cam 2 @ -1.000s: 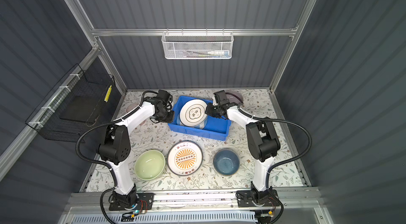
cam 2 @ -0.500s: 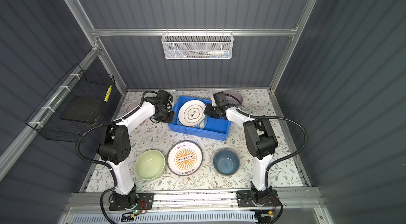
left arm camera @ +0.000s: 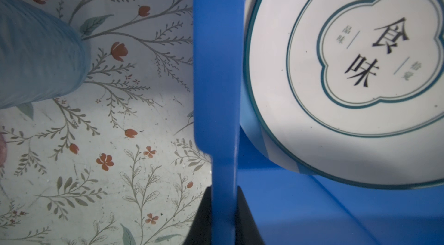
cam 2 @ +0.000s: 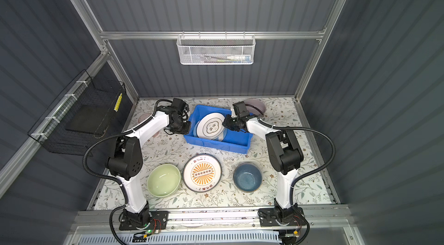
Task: Place the mixed dishes into the plastic bin
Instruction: 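Lower the white printed plates into the blue bin with the right gripper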
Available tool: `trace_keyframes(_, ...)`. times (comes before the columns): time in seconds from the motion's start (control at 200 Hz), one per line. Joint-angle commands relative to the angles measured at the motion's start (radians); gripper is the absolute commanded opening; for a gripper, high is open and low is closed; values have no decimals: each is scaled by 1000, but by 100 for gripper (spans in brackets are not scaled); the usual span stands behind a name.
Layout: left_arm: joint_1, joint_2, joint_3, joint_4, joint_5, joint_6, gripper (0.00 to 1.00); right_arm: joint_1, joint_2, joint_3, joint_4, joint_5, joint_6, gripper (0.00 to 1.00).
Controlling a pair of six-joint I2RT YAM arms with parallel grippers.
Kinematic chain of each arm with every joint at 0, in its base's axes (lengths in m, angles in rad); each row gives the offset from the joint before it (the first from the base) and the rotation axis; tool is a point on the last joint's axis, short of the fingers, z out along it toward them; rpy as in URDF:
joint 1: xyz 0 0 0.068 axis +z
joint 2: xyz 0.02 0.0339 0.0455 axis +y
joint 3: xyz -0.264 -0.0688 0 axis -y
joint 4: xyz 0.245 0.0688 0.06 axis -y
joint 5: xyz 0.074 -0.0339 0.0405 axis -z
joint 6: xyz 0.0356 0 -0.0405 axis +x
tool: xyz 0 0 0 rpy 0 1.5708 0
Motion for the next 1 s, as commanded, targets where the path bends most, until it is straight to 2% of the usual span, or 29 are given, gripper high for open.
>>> trace_keyframes(0.0,6,-1,-6,-11,27,-23,9,9,24,0,-3,3,-4,24)
trace_keyframes(0.165,6,-4,-8,-8,29,-23,9,15,24,6,-33,9,-25,26)
trace_keyframes(0.185,6,-3,-8,-7,31,-25,9,17,23,7,-38,46,-27,26)
trace_keyframes(0.535,6,-15,-22,-1,31,-25,9,40,35,48,-156,157,-91,37)
trace_keyframes(0.846,6,-22,-28,1,31,-29,9,52,61,75,-181,151,-98,39)
trace_keyframes(0.996,6,-27,-29,-1,29,-27,9,59,58,82,-211,210,-96,43)
